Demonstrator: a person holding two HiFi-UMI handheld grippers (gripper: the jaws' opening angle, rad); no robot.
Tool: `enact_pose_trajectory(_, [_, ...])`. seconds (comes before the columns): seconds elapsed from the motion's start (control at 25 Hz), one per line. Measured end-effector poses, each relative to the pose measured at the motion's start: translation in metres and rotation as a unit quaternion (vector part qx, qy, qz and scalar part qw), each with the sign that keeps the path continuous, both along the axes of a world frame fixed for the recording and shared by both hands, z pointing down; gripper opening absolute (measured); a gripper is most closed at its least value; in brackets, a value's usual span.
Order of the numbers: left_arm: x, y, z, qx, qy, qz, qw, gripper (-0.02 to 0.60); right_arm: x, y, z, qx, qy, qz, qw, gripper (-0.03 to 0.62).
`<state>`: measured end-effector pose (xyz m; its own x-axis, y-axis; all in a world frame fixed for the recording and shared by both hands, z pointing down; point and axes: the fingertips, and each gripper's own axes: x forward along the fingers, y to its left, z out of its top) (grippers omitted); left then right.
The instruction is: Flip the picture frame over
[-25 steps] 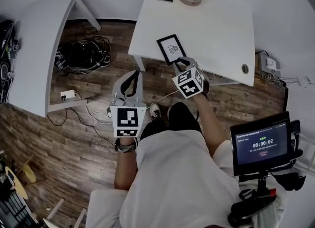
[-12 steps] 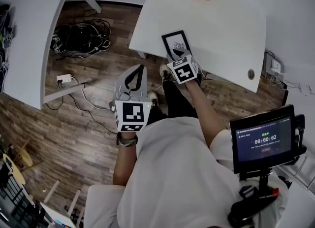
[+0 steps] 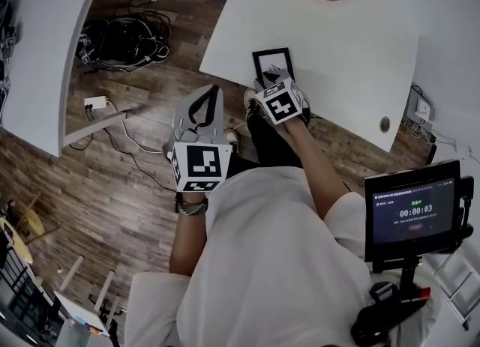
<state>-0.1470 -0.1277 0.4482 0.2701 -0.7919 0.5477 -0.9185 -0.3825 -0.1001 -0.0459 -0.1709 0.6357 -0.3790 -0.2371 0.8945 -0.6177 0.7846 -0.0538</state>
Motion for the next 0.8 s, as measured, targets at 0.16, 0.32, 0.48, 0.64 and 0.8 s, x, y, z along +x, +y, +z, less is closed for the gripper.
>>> enact_pose_trajectory(0.16, [0.0023, 0.0046, 0.0019, -0.002, -0.001, -0.004, 1.0000, 0.005, -0.0015, 0.0106, 0.0018, -0.019, -0.003, 0.001, 1.000, 0.139])
enact_pose_trajectory(0.32, [0.0017, 0.0049, 0.0029, -0.004, -0.002, -0.003, 1.0000, 0.005, 0.0004, 0.0066, 0.0013, -0.021, 0.000, 0.023, 1.000, 0.124])
enact_pose_trajectory(0.48, [0.0008, 0.0035, 0.0046, -0.006, -0.002, 0.003, 1.0000, 0.005, 0.0003, 0.0049, 0.0039, -0.028, -0.007, 0.040, 0.999, 0.118])
enact_pose_trajectory(0.64, [0.0011, 0.0011, 0.0060, -0.007, -0.001, 0.008, 0.9999, 0.005, -0.0003, 0.0040, 0.0048, -0.030, -0.008, 0.053, 0.998, 0.117])
enact_pose_trajectory(0.8, [0.0035, -0.0002, 0.0065, -0.005, -0.003, 0.011, 0.9999, 0.005, 0.0011, 0.0020, 0.0063, -0.035, -0.015, 0.087, 0.995, 0.117])
